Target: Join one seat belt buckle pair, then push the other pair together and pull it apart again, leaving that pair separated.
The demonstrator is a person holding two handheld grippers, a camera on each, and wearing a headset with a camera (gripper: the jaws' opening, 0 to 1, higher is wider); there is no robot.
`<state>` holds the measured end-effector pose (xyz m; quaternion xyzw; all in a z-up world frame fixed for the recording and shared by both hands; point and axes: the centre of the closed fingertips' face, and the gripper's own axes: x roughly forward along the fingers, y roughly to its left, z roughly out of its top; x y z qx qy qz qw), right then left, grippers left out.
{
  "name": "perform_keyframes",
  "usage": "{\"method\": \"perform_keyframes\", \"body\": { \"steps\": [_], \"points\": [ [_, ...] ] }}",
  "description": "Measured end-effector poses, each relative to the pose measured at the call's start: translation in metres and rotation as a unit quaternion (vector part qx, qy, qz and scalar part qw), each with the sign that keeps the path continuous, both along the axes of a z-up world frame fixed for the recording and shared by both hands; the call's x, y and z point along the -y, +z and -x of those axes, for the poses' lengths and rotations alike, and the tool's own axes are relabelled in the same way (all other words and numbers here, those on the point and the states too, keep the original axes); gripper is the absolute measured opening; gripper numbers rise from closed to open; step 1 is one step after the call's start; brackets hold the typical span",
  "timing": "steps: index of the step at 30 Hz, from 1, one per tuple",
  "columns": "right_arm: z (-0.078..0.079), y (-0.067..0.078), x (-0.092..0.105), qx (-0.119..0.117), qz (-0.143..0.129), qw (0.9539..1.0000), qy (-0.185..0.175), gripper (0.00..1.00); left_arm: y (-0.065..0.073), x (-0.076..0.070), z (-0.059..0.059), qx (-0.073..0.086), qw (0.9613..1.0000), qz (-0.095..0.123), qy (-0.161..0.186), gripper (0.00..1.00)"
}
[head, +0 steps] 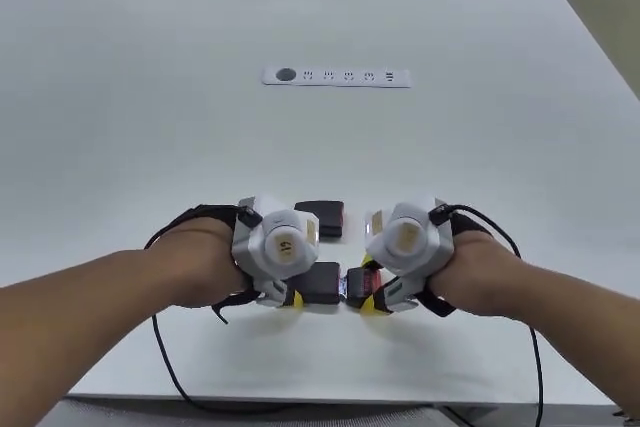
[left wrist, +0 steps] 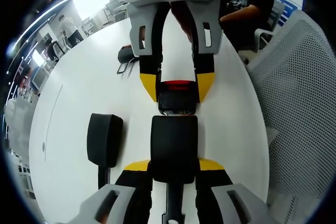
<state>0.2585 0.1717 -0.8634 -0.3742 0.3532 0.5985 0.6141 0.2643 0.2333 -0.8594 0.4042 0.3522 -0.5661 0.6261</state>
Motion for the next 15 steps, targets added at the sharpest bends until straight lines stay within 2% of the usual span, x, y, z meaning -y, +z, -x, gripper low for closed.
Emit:
{"method": "perform_keyframes", "body": {
  "steps": [4,5,11,15],
  "points": [
    [-0.0004,0.0005,0.0033,0.003,-0.004,1.0,0.002,0.34,0.001,-0.002,-0.0004,0.007,0.9998,0.016,0.002,0.3],
    [-0.0007,0.0005,0.004,0.002,-0.004,1.0,0.003,0.33,0.0012,-0.0026,-0.0014,0.003,0.9998,0.02,0.007,0.3],
    [-0.0014,0.0004,0.0045,0.001,-0.003,1.0,0.004,0.34,0.001,-0.0031,-0.0015,-0.008,0.9997,0.019,0.011,0.3],
    [-0.0014,0.0004,0.0048,0.0,-0.006,1.0,0.002,0.34,0.0008,-0.0035,-0.0012,-0.008,0.9997,0.02,0.014,0.3]
  ]
}}
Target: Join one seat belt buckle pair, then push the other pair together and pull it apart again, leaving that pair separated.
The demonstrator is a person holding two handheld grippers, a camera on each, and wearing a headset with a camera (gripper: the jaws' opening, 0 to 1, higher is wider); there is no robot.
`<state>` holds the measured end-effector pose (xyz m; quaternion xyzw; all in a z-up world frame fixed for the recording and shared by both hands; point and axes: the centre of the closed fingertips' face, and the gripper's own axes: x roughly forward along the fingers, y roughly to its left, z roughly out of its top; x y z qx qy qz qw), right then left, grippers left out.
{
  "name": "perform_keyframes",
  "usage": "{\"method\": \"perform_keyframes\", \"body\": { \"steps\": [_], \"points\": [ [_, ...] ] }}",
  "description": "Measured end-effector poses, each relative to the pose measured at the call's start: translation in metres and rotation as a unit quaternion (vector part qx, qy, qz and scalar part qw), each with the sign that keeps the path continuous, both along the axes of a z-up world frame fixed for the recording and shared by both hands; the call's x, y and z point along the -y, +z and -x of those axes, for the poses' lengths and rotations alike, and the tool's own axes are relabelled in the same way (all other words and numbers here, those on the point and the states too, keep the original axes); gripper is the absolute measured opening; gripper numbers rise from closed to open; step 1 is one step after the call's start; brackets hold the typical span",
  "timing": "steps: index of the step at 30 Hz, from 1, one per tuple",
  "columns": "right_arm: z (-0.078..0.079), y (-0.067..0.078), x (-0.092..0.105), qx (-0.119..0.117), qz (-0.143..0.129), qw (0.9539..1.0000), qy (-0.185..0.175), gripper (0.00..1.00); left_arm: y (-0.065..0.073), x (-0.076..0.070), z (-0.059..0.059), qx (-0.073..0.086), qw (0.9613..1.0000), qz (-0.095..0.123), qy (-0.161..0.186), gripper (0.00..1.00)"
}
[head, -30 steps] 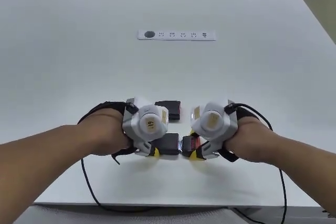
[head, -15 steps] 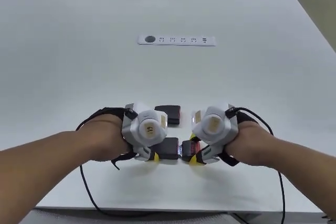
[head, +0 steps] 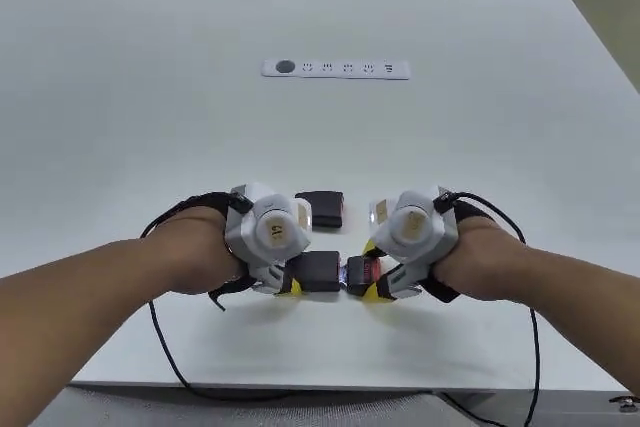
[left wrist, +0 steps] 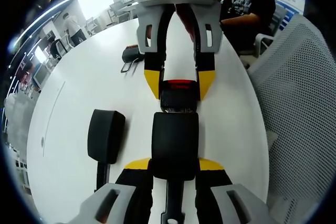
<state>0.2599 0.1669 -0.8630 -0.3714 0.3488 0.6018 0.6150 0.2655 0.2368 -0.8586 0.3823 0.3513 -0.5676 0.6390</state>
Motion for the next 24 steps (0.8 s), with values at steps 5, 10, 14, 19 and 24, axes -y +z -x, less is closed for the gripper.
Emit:
{"method": "perform_keyframes", "body": {
  "steps": [5,10,14,19,24],
  "points": [
    [0.0002,0.0003,-0.0004,-0.002,-0.004,1.0,-0.004,0.34,-0.0001,-0.0005,0.0003,-0.002,1.0,0.002,0.002,0.3],
    [0.0,0.0002,0.0,-0.001,-0.004,1.0,-0.006,0.34,-0.0002,-0.0007,0.0002,-0.004,1.0,0.0,0.007,0.31],
    [-0.0004,0.0003,-0.001,-0.004,-0.003,0.9999,-0.011,0.34,-0.0007,-0.0004,-0.0001,-0.005,0.9999,-0.006,0.009,0.31],
    [-0.0001,-0.0001,-0.0006,-0.001,0.008,1.0,-0.005,0.35,-0.0015,-0.0004,-0.0003,-0.016,0.9998,-0.009,0.01,0.32],
    [-0.0012,-0.0005,-0.0008,-0.011,0.009,0.9998,-0.016,0.35,-0.0018,-0.0008,-0.0001,-0.019,0.9995,-0.014,0.019,0.32]
  ]
}}
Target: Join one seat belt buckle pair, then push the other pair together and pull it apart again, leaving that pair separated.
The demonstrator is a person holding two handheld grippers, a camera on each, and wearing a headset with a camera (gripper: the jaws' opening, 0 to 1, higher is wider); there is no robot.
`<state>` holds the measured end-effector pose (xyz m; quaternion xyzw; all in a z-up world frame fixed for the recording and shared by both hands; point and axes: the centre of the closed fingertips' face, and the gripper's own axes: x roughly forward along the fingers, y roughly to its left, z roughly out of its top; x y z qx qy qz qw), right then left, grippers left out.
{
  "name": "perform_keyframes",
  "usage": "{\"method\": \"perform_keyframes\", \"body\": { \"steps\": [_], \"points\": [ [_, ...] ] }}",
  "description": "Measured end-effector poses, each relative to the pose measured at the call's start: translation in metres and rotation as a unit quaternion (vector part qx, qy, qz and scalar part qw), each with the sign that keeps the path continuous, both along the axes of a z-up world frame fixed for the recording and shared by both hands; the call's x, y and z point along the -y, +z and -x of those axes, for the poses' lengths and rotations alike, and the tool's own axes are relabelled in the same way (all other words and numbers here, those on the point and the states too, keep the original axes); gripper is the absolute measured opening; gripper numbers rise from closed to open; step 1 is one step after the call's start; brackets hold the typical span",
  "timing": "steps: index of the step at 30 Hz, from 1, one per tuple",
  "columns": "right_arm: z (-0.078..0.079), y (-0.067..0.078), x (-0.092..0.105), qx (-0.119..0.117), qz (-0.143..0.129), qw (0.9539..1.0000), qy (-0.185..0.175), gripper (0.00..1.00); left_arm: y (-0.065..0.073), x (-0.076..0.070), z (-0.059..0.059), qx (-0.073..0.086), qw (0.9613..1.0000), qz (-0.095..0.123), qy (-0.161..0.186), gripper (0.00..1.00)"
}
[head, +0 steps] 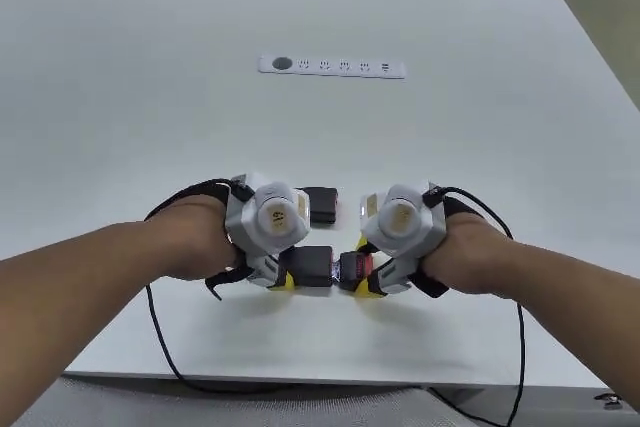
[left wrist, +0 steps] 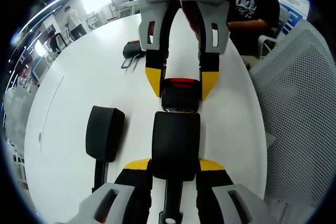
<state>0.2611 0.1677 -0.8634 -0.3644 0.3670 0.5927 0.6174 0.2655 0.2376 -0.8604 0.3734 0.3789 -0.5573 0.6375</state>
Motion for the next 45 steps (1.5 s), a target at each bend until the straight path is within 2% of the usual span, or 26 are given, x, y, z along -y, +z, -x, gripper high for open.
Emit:
{"method": "perform_keyframes", "body": {
  "steps": [5,6,8,12,16,20,21,23,25,30,33,35,40,43,45],
  "points": [
    [0.001,0.002,0.0,0.004,0.001,1.0,0.002,0.36,0.0,0.0,0.001,-0.002,0.9998,-0.022,-0.001,0.33],
    [0.002,0.002,0.0,0.003,0.002,1.0,0.002,0.36,0.0,0.0,0.001,0.002,0.9996,-0.027,-0.006,0.33],
    [0.004,0.003,0.0,0.0,0.0,1.0,0.003,0.36,0.001,-0.001,0.002,0.02,0.9981,-0.042,-0.041,0.33],
    [0.007,0.006,0.0,-0.002,-0.001,1.0,0.005,0.36,0.007,0.0,0.004,0.027,0.9976,-0.046,-0.043,0.32],
    [0.008,0.015,0.0,0.002,-0.007,0.9999,0.011,0.34,0.017,-0.002,0.001,0.029,0.9979,-0.04,-0.042,0.33],
    [0.003,0.027,-0.001,0.006,-0.022,0.9997,0.006,0.34,0.029,-0.001,-0.005,0.03,0.9987,-0.028,-0.031,0.38],
    [0.001,0.029,-0.001,0.008,-0.023,0.9997,0.006,0.34,0.032,0.0,-0.008,0.031,0.9988,-0.022,-0.029,0.39],
    [-0.005,0.034,0.002,0.011,-0.03,0.9995,-0.003,0.34,0.039,0.002,-0.018,0.046,0.9986,-0.013,-0.024,0.31],
    [-0.011,0.037,0.007,0.016,-0.031,0.9994,-0.007,0.34,0.044,0.003,-0.028,0.053,0.9985,-0.006,-0.014,0.3],
    [-0.03,0.042,0.026,0.032,-0.029,0.9988,-0.023,0.34,0.049,0.005,-0.047,0.06,0.9982,0.006,-0.001,0.32],
    [-0.046,0.043,0.044,0.041,-0.022,0.9983,-0.035,0.34,0.047,0.002,-0.057,0.062,0.9981,0.002,0.002,0.33],
    [-0.056,0.039,0.06,0.037,-0.011,0.998,-0.049,0.33,0.043,0.0,-0.065,0.061,0.9982,-0.002,0.005,0.34],
    [-0.078,0.036,0.096,0.049,0.008,0.9958,-0.077,0.34,0.04,-0.001,-0.084,0.064,0.9978,-0.002,0.019,0.36],
    [-0.089,0.035,0.113,0.055,0.021,0.9948,-0.083,0.35,0.039,0.003,-0.089,0.064,0.9979,0.001,0.014,0.37],
    [-0.097,0.033,0.126,0.069,0.046,0.9938,-0.073,0.35,0.038,0.008,-0.092,0.066,0.9978,0.003,0.003,0.38]
  ]
}}
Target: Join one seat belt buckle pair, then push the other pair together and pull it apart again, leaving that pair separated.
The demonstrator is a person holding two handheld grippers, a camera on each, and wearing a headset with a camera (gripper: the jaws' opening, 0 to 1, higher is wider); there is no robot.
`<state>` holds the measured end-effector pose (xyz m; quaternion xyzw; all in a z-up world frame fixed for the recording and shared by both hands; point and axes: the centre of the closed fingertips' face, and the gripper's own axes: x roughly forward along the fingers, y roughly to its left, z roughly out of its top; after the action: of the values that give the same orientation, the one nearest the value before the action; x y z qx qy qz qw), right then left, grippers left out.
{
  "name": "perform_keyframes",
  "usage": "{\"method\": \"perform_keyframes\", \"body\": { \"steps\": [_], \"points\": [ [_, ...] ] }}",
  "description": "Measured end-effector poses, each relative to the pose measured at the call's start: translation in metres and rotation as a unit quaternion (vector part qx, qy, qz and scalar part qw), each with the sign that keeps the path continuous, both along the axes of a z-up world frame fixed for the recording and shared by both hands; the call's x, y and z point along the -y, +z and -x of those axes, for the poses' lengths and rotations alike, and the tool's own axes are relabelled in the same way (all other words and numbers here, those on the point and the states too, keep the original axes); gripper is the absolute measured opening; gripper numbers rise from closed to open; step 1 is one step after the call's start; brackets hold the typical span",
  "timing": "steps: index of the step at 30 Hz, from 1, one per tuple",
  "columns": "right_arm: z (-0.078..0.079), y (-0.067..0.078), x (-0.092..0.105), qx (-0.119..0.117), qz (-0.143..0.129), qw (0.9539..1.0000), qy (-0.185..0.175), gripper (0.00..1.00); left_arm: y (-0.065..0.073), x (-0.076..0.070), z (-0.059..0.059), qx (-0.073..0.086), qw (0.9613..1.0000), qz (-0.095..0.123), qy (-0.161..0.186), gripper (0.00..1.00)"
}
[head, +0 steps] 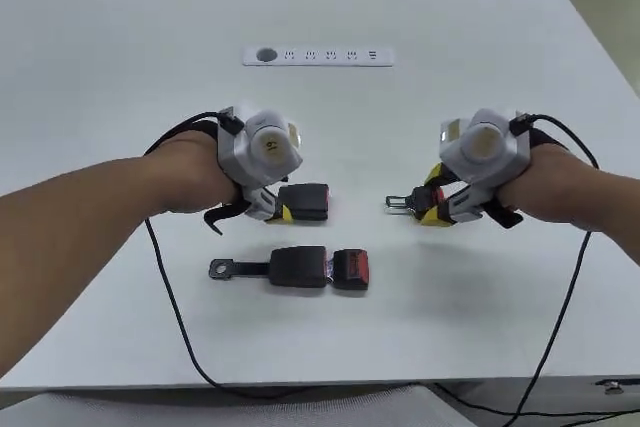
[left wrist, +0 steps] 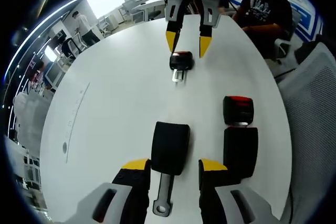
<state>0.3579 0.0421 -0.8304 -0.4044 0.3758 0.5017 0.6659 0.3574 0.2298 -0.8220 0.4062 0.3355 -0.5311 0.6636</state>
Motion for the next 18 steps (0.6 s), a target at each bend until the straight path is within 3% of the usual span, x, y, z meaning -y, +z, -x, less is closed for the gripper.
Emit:
{"method": "perform_keyframes", "body": {
  "steps": [2,7,10,18],
  "points": [
    [-0.004,-0.001,0.002,0.002,0.0,1.0,-0.001,0.36,0.0,0.004,-0.002,0.004,0.9999,0.004,-0.011,0.39],
    [-0.008,-0.006,-0.002,-0.006,-0.007,0.9999,0.005,0.37,-0.012,0.002,-0.008,-0.005,0.9999,-0.003,-0.011,0.4],
    [-0.006,-0.017,-0.005,-0.028,-0.007,0.9995,0.013,0.37,-0.02,-0.002,-0.009,-0.017,0.9998,-0.009,-0.008,0.4],
    [-0.006,-0.034,0.004,-0.05,0.003,0.9987,0.011,0.38,-0.034,-0.004,-0.009,-0.038,0.999,-0.016,-0.018,0.39]
  ]
}}
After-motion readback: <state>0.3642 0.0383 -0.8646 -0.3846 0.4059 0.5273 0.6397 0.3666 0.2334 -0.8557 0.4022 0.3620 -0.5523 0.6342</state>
